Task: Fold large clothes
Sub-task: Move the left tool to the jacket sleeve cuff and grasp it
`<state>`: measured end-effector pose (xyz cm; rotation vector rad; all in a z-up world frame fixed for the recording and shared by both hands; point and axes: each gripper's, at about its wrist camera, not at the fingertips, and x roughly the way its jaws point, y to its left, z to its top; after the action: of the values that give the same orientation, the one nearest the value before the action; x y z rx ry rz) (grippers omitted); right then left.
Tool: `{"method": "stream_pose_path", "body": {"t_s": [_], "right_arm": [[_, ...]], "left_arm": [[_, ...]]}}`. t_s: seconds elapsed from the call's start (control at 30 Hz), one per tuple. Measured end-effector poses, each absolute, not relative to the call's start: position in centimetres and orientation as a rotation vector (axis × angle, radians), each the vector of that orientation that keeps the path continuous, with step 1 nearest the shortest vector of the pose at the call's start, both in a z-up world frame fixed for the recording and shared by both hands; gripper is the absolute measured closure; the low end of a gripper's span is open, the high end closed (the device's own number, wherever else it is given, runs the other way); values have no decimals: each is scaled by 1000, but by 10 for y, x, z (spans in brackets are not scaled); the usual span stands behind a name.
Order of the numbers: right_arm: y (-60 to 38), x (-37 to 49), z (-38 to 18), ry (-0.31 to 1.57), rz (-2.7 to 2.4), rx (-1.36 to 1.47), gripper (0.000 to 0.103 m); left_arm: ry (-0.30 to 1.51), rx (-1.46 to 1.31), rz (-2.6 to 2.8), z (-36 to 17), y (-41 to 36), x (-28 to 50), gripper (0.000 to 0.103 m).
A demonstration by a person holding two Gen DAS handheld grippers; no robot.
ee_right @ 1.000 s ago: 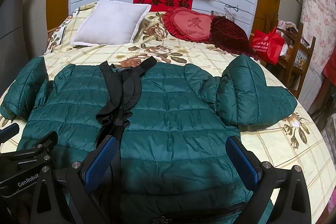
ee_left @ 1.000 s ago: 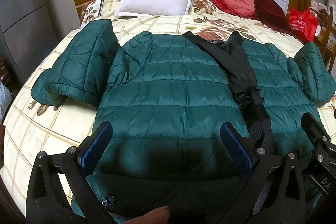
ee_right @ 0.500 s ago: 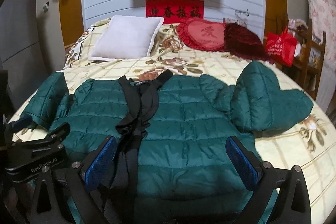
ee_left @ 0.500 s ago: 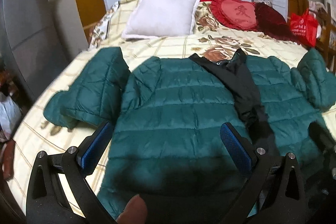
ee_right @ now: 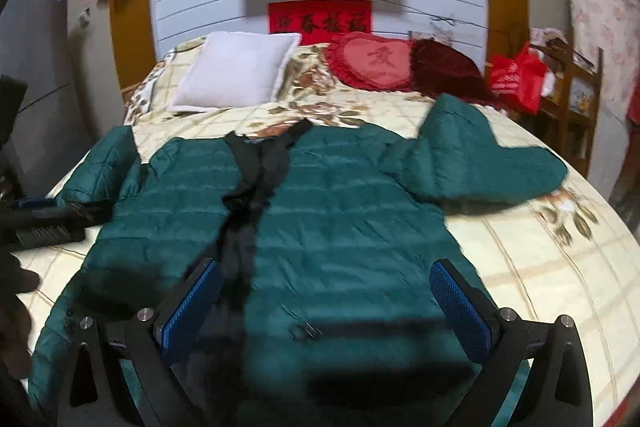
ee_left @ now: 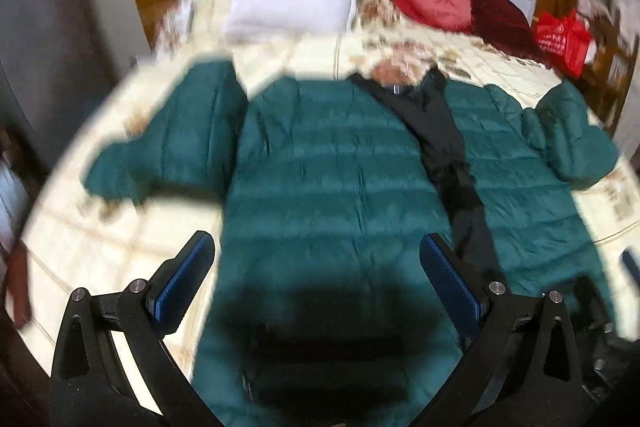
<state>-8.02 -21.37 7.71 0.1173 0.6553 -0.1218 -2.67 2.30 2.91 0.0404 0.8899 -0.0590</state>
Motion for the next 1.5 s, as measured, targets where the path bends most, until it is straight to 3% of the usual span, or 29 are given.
{"method": "stream_pose_path", "body": {"t_s": [0.2,0.37,0.57,0.87,1.5], "right_arm": [[-233,-92,72,669,-155,147,0],[-244,-86,61,723,-172,174,0],[-243,-83,59,721,-168,194,0],[-226,-74,59,714,-139,162,0],[-234,-79,62,691,-175,147,0]], "left_arm": [[990,-167,-87,45,88,-28,0],[877,-224,21,77,166,-43,0],[780,-258,256,73,260,-59,0],[640,-71,372,68,257,-73,0],[661,47,333,60,218,-65,0]]}}
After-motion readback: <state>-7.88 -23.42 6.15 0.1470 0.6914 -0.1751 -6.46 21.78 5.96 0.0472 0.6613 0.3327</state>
